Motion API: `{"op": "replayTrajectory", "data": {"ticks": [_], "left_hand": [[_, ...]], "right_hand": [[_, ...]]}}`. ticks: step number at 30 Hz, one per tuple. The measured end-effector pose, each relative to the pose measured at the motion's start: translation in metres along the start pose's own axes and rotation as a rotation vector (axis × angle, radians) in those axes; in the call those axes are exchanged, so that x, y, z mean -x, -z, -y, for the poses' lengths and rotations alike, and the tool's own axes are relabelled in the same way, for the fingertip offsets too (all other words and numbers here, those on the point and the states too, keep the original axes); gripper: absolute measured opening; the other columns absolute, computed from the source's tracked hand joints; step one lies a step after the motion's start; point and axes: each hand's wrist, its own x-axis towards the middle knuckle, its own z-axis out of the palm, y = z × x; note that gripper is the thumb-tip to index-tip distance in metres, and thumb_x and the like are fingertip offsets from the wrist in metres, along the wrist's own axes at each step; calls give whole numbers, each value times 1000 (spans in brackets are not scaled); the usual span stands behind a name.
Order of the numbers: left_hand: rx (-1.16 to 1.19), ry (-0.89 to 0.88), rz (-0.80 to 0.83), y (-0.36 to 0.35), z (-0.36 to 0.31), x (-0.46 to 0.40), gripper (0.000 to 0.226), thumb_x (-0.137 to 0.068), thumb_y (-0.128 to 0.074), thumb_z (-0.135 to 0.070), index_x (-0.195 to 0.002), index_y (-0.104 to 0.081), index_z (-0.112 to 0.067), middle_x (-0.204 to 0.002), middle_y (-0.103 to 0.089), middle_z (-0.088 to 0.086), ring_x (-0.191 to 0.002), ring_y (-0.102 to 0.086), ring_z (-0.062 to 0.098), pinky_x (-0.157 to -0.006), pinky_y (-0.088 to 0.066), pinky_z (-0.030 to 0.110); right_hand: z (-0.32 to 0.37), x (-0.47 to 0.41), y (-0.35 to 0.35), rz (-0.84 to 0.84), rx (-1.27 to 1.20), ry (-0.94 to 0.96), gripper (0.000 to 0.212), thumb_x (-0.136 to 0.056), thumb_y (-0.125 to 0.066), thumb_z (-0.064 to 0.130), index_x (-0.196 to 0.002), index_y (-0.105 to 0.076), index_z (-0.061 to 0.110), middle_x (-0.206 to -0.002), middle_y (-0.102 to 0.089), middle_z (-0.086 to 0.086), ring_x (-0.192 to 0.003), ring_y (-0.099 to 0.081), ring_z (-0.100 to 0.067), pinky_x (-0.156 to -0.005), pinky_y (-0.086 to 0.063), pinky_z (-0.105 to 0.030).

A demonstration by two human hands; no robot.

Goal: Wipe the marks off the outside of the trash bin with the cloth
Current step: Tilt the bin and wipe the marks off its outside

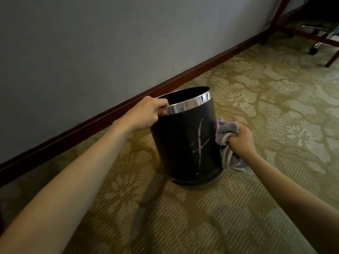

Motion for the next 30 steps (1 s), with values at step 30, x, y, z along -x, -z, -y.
{"op": "replayTrajectory", "data": {"ticks": [30], "left_hand": [[-17, 321, -240, 33, 66, 29, 29, -97, -41, -8, -78, -44, -29, -78, -55, -2, -70, -52, 7, -53, -35, 23]], "right_hand": [[40, 30, -34, 306, 56, 328, 32, -78, -57, -6, -89, -71, 20, -87, -70, 8, -89, -65, -14, -82, -50, -48]]}}
